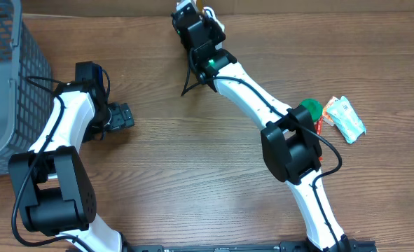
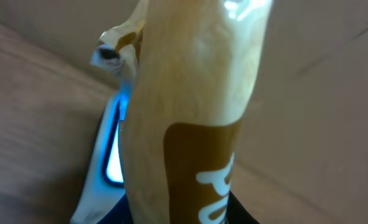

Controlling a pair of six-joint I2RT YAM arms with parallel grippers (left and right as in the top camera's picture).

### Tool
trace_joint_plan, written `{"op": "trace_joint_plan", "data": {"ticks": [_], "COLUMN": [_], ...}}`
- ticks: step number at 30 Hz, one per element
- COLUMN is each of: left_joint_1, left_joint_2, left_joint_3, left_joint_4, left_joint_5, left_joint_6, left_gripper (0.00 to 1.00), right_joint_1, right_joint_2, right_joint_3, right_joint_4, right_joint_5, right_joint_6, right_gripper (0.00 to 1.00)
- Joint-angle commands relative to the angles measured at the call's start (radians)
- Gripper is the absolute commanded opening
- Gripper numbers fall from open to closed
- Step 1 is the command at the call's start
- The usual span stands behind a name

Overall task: Scan the item barcode
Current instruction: 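Hold the snack bag under the white scanner, then carry the snack bag back to center and lower it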

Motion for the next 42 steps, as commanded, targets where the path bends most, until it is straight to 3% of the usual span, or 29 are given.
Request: {"op": "trace_joint_plan", "data": {"ticks": [1,15,24,33,36,42], "left_joint_1": [-0.002,-0.002,-0.002,-0.002,-0.002,-0.002], "left_joint_2": [0.001,0.001,0.001,0.001,0.001,0.001], "left_joint_3": [0.015,0.015,0.015,0.015,0.015,0.015], "left_joint_4": [0.001,0.001,0.001,0.001,0.001,0.001], "left_joint_5": [-0.005,-0.005,-0.005,-0.005,-0.005,-0.005], "left_joint_6": [0.011,0.011,0.011,0.011,0.011,0.011], "left_gripper": [1.0,1.0,1.0,1.0,1.0,1.0], "right_joint_1": [-0.002,-0.015,-0.04,-0.085,-0.092,-0.074], "right_joint_2": [-0.002,-0.097,-0.335,-0.417,-0.405,-0.397], "right_joint_3": [0.013,0.016,0.016,0.011,-0.029,-0.262], "right_joint_4": [-0.04,-0.023,-0.146,-0.654,-0.788,-0.819], "right_joint_5": [-0.02,-0.082,-0.102,-0.703,-0.89,-0.987], "right_joint_6": [0.126,0.132,0.311,0.569,0.578,0.578], "right_gripper": [0.04,0.04,0.04,0.04,0.04,0.04]}}
